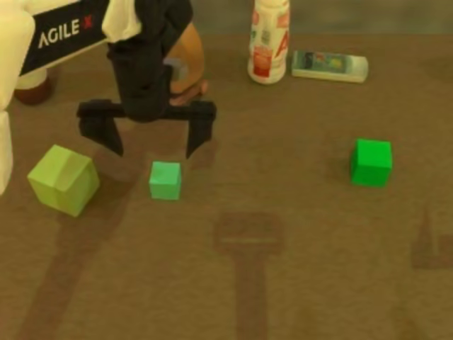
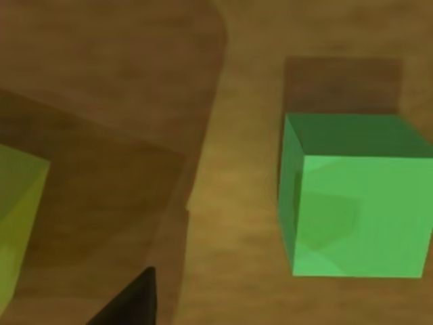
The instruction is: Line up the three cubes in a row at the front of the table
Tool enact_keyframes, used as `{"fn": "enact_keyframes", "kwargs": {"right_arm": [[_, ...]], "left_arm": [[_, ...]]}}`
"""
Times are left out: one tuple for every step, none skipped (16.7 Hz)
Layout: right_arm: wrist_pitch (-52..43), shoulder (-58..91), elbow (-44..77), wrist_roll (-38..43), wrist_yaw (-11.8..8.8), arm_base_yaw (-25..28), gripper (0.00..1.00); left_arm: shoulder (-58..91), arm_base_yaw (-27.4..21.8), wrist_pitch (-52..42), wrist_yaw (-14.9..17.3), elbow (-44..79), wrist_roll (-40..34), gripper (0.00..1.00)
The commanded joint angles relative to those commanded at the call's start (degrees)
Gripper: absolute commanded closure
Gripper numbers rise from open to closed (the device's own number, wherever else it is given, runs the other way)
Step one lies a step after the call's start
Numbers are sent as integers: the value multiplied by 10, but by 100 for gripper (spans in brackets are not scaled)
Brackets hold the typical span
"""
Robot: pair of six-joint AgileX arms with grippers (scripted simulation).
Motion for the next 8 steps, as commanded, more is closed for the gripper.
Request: {"fn": "enact_keyframes", "kwargs": {"right_arm": [[0, 0, 0, 0, 0, 0, 0], [0, 0, 0, 0, 0, 0, 0], [0, 0, 0, 0, 0, 0, 0], [0, 0, 0, 0, 0, 0, 0], [0, 0, 0, 0, 0, 0, 0], [0, 0, 0, 0, 0, 0, 0], [0, 0, 0, 0, 0, 0, 0], [0, 0, 0, 0, 0, 0, 0]], "left_arm": [[0, 0, 0, 0, 0, 0, 0], [0, 0, 0, 0, 0, 0, 0], [0, 0, 0, 0, 0, 0, 0], [-1, 3, 1, 0, -1, 1, 0], [0, 3, 3, 0, -3, 1, 0], [3, 2, 11, 0, -9, 1, 0], [7, 2, 24, 0, -18, 2, 0], [14, 2, 43, 0, -30, 2, 0]]}}
